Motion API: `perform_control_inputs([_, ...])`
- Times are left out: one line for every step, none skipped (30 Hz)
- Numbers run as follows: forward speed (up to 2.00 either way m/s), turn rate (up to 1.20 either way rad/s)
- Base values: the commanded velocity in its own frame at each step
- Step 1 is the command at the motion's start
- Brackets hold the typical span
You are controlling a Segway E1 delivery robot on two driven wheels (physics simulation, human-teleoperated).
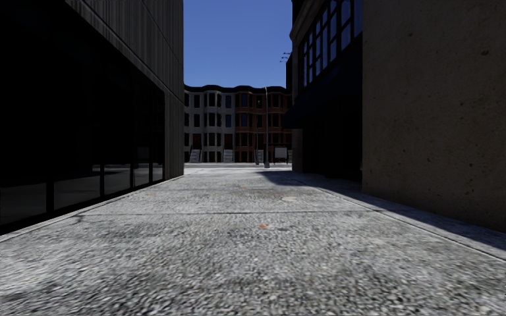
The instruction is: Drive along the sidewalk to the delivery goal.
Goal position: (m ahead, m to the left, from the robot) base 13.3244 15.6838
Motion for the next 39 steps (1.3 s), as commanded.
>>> perform_control_inputs([2.00, 0.00])
perform_control_inputs([2.00, 0.00])
perform_control_inputs([2.00, 0.00])
perform_control_inputs([2.00, 0.00])
perform_control_inputs([2.00, 0.00])
perform_control_inputs([2.00, 0.00])
perform_control_inputs([2.00, 0.00])
perform_control_inputs([2.00, 0.00])
perform_control_inputs([2.00, 0.00])
perform_control_inputs([2.00, 0.00])
perform_control_inputs([2.00, 0.00])
perform_control_inputs([2.00, 0.00])
perform_control_inputs([2.00, 0.00])
perform_control_inputs([2.00, 0.00])
perform_control_inputs([2.00, 0.00])
perform_control_inputs([2.00, 0.00])
perform_control_inputs([2.00, 0.00])
perform_control_inputs([2.00, 0.00])
perform_control_inputs([2.00, 0.00])
perform_control_inputs([2.00, 0.00])
perform_control_inputs([2.00, 0.00])
perform_control_inputs([2.00, 0.00])
perform_control_inputs([2.00, 0.00])
perform_control_inputs([2.00, 0.00])
perform_control_inputs([2.00, 0.00])
perform_control_inputs([2.00, 0.00])
perform_control_inputs([2.00, 0.00])
perform_control_inputs([2.00, 0.00])
perform_control_inputs([2.00, 0.00])
perform_control_inputs([2.00, 0.00])
perform_control_inputs([2.00, 0.00])
perform_control_inputs([2.00, 0.00])
perform_control_inputs([2.00, 0.00])
perform_control_inputs([2.00, 0.00])
perform_control_inputs([2.00, 0.00])
perform_control_inputs([2.00, 0.00])
perform_control_inputs([2.00, 0.00])
perform_control_inputs([2.00, 0.00])
perform_control_inputs([2.00, 0.00])
